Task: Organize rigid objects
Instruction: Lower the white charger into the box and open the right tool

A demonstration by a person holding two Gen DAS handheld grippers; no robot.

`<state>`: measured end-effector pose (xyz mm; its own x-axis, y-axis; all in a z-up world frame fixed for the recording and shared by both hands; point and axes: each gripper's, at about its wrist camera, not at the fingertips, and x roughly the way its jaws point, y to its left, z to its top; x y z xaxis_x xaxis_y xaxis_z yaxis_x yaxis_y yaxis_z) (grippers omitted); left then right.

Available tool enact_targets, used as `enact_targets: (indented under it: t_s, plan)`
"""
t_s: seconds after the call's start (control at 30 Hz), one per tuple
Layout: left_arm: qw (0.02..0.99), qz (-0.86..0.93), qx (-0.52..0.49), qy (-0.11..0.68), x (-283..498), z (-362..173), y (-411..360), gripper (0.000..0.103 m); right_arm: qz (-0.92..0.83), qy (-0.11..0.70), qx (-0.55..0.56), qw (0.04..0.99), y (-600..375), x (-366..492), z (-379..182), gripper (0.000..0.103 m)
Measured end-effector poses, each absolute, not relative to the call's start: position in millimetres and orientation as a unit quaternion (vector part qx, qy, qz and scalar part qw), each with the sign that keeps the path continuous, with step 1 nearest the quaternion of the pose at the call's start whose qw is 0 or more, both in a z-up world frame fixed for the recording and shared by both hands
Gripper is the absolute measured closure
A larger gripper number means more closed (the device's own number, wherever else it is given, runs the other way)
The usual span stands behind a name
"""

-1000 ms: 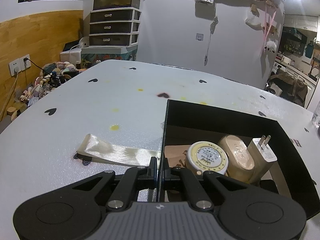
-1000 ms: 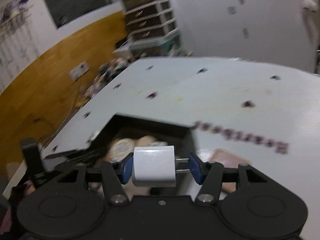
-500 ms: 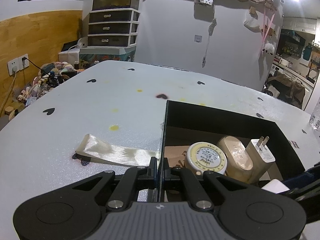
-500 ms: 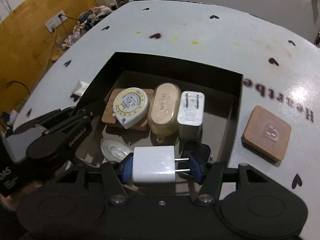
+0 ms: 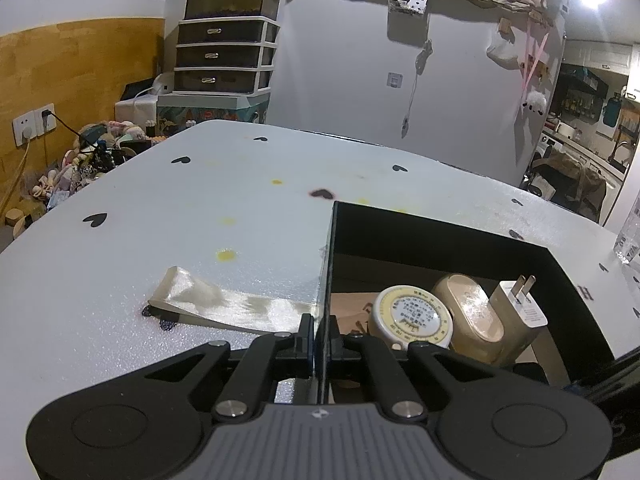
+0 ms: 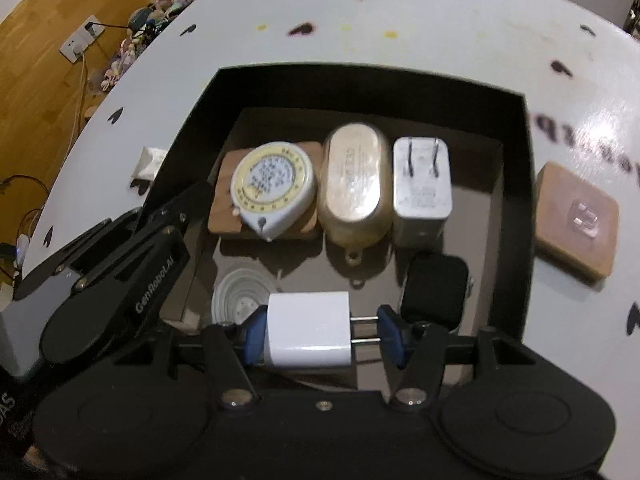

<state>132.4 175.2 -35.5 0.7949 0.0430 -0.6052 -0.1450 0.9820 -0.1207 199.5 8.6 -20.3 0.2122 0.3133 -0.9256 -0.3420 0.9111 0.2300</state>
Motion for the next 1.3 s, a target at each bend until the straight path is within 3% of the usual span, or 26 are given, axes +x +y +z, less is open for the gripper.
enact_targets:
  t_s: [0.7,0.73,0.8,1.3]
  plan:
    - [0.943,0.04,-0.09,0.318,134,-37,181,0.096,0.26,0.558,0.004,0.788,-9,183,-2,0.041]
    - [0.943,0.04,-0.091,0.318,134,-37,181,0.096,0.262,0.556,0.007,0.789,-9,182,0,0.038]
    - [0.943,0.041,-0.091,0.318,135,-37,181,0.097,0.259,0.545,0.004,0.797,-12,178,7,0.016]
    - [0.942,0.053,-0.079,0.321,135,-35,173,0.098,0.264,0.523,0.017,0.81,-36,168,16,0.018]
